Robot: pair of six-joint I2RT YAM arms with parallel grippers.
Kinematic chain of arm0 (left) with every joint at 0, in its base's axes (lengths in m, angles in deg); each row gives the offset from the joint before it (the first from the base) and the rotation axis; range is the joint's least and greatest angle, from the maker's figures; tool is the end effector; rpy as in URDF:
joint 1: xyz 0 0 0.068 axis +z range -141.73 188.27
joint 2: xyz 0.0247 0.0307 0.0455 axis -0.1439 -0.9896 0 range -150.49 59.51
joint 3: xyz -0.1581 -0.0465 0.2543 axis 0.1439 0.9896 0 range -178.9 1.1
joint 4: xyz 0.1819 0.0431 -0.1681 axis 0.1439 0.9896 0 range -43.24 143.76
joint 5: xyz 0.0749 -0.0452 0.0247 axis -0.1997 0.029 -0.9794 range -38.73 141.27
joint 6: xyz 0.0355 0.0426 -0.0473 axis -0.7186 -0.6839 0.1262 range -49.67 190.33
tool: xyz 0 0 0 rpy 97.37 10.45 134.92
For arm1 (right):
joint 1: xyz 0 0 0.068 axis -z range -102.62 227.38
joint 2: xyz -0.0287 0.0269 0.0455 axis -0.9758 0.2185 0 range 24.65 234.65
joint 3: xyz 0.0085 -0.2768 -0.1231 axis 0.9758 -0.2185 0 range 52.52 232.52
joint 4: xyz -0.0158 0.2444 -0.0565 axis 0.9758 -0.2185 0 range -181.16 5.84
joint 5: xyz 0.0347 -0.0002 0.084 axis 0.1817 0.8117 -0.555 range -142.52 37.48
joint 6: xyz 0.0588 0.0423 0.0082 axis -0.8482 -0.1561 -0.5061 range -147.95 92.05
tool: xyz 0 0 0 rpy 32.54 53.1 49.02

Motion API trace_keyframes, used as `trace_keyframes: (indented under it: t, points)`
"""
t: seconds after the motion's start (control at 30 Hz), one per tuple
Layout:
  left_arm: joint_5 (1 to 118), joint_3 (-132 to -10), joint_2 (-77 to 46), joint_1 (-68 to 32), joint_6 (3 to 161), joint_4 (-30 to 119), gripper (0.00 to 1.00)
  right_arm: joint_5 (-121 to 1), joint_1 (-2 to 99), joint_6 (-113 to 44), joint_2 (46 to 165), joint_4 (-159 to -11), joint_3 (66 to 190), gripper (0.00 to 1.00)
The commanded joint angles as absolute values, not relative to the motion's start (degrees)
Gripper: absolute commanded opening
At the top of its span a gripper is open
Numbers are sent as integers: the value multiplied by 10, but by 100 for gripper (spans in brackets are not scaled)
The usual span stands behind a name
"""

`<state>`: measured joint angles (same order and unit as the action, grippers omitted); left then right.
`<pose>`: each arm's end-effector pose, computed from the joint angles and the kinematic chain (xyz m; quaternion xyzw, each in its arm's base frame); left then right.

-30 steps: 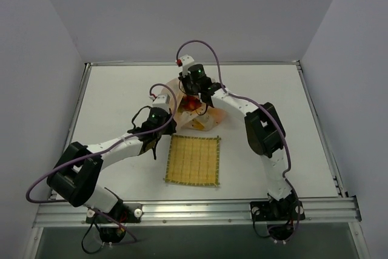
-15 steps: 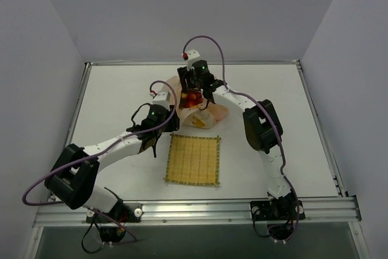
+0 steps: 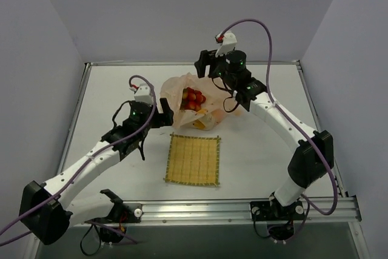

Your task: Take the fake fruits out of the plastic bag

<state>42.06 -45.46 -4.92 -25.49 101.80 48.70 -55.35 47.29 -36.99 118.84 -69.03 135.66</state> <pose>0.2214 -0.1364 0.3196 -0.0299 0.8162 -0.2535 0.5183 0.3594 0.2117 0.4314 -0.1422 0.6665 0.2609 0.6837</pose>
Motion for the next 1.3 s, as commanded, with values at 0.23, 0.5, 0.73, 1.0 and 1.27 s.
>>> trace_keyframes:
  t: [0.23,0.5,0.73,1.0,1.27]
  points:
    - [413,-696,-82,-259,932,676,90,-584,463,-459,1090,-699,1201,9]
    - [504,-888,-293,-235,877,784,91,-592,452,-516,1109,-656,1160,4]
    - [513,-957,-389,-210,845,812,80,-589,448,-501,1174,-662,1185,5]
    - [548,-889,-377,-168,855,701,12,-546,449,-466,1219,-672,1180,6]
    - [564,-836,-356,-155,867,636,2,-437,457,-449,1206,-675,1071,6]
